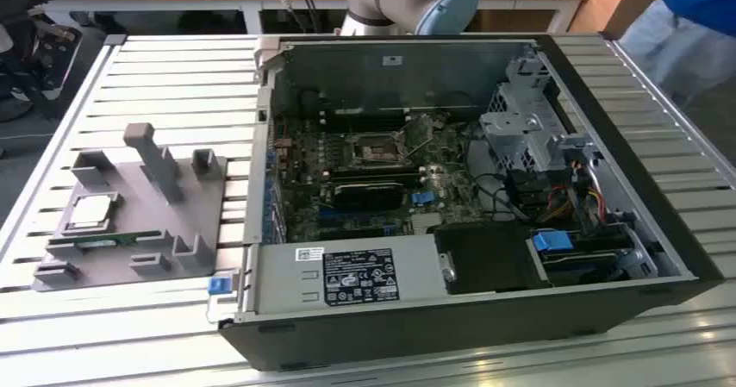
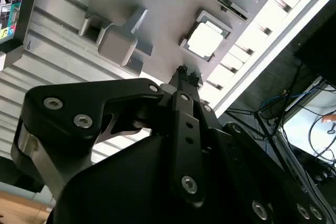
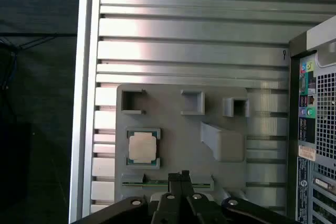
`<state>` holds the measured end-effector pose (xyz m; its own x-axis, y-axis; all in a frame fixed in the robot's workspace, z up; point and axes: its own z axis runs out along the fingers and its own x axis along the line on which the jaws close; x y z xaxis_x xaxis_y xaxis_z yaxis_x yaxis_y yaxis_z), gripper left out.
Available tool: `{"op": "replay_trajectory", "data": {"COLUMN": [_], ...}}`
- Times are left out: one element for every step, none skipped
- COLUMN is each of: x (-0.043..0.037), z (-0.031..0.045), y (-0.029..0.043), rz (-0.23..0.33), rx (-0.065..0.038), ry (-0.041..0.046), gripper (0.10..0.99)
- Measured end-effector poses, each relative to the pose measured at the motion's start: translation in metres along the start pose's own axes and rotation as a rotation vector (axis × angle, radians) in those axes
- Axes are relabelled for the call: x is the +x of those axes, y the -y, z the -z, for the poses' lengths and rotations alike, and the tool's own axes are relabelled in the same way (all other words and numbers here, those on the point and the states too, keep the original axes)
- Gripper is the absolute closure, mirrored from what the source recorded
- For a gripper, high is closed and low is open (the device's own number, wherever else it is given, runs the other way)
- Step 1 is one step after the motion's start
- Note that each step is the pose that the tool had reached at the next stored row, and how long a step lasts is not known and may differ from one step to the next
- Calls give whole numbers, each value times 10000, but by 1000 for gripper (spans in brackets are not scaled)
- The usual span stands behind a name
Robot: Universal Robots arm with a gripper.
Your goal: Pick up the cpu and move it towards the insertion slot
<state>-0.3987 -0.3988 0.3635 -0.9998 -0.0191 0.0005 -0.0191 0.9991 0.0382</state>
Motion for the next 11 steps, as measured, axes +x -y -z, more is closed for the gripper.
{"op": "replay_trajectory", "data": {"x": [0,0,0,0,0,1,5,12,21,35,50], "z": [0,0,0,0,0,0,1,0,0,1,0], "y": [0,0,0,0,0,0,0,0,-1,-1,-1], "rz": [0,0,0,0,0,0,0,-1,-1,-1,0], "rx": [0,0,0,0,0,1,2,1,0,2,0], "ry": [0,0,0,0,0,-1,-3,0,0,-1,0], "gripper": [980,980,980,980,980,980,980,980,980,980,980]}}
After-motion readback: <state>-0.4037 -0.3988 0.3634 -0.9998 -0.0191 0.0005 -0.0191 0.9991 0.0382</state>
